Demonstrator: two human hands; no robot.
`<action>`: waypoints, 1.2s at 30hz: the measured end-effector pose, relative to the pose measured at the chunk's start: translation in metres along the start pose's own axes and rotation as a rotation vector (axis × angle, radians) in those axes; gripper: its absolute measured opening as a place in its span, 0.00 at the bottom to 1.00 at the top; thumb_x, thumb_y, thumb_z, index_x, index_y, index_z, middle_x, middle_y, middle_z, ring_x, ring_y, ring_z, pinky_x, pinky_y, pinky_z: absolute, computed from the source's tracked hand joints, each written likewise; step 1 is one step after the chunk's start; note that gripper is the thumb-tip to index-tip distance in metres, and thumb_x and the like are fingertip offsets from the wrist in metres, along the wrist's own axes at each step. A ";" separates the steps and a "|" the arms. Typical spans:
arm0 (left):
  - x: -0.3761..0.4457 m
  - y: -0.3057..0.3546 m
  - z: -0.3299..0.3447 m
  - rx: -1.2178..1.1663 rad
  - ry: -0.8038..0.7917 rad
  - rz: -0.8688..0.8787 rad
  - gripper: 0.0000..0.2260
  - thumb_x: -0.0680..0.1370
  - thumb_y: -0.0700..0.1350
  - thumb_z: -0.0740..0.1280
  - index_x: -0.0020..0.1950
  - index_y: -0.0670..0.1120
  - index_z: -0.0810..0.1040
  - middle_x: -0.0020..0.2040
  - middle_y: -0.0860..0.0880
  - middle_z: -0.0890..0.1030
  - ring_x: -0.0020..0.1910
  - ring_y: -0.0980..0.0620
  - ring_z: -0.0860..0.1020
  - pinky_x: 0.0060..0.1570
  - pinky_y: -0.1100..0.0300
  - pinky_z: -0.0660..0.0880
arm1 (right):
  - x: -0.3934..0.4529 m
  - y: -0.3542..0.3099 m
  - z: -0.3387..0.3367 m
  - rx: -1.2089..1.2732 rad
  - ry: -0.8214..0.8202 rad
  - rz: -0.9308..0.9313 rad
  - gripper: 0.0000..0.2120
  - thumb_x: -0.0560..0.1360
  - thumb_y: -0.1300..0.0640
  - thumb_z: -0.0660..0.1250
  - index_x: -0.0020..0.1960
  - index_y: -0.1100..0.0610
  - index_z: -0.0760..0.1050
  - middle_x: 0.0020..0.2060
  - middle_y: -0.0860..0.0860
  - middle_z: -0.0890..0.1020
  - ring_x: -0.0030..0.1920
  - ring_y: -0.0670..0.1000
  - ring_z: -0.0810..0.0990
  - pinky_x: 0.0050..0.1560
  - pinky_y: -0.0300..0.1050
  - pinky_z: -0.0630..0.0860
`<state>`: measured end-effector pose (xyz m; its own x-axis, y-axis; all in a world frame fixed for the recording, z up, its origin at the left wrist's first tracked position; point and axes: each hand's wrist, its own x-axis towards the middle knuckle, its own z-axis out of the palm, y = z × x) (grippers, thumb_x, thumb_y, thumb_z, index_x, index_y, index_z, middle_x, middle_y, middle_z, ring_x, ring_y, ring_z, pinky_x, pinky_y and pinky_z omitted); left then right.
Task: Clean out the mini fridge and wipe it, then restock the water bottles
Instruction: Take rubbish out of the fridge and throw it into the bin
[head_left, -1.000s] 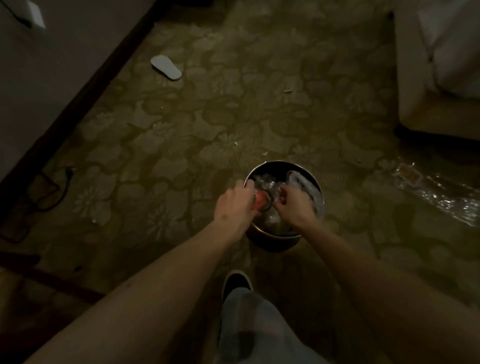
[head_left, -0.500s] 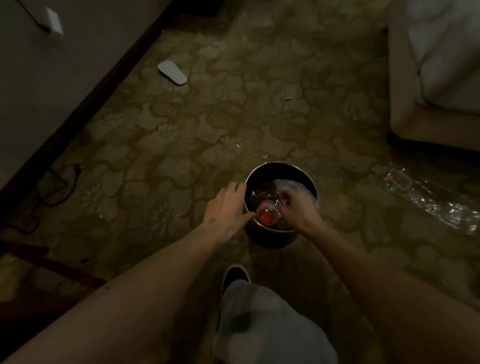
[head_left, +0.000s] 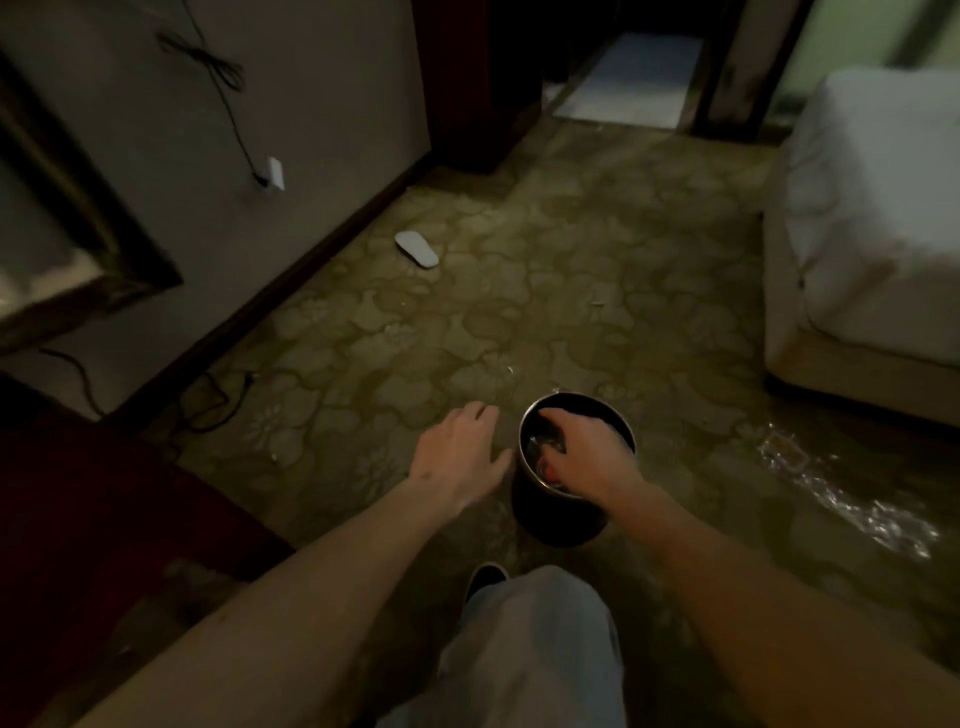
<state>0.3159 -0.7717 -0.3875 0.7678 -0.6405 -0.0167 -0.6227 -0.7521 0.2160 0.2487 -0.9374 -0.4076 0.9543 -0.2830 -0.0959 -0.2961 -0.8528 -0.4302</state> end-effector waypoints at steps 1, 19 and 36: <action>-0.011 -0.002 -0.010 0.004 0.022 -0.010 0.24 0.79 0.57 0.63 0.72 0.48 0.67 0.70 0.49 0.71 0.67 0.48 0.71 0.61 0.50 0.74 | -0.006 -0.010 -0.007 0.010 0.001 -0.012 0.24 0.78 0.54 0.64 0.73 0.51 0.66 0.60 0.52 0.81 0.56 0.52 0.80 0.54 0.50 0.79; -0.240 -0.084 -0.223 0.205 0.377 -0.190 0.24 0.79 0.58 0.61 0.72 0.49 0.67 0.71 0.49 0.69 0.71 0.47 0.67 0.66 0.50 0.68 | -0.117 -0.287 -0.104 -0.150 0.145 -0.545 0.29 0.76 0.48 0.66 0.75 0.52 0.64 0.66 0.52 0.75 0.65 0.53 0.74 0.62 0.49 0.73; -0.472 -0.234 -0.360 0.441 0.647 -0.605 0.27 0.77 0.64 0.60 0.69 0.48 0.71 0.68 0.50 0.75 0.68 0.48 0.72 0.64 0.53 0.70 | -0.198 -0.572 -0.078 -0.211 0.173 -1.018 0.34 0.77 0.39 0.63 0.78 0.48 0.58 0.76 0.48 0.64 0.74 0.52 0.62 0.72 0.50 0.62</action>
<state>0.1536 -0.2380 -0.0787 0.8280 -0.0197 0.5604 0.0019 -0.9993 -0.0379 0.2264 -0.4282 -0.0723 0.7429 0.5649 0.3592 0.6248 -0.7778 -0.0690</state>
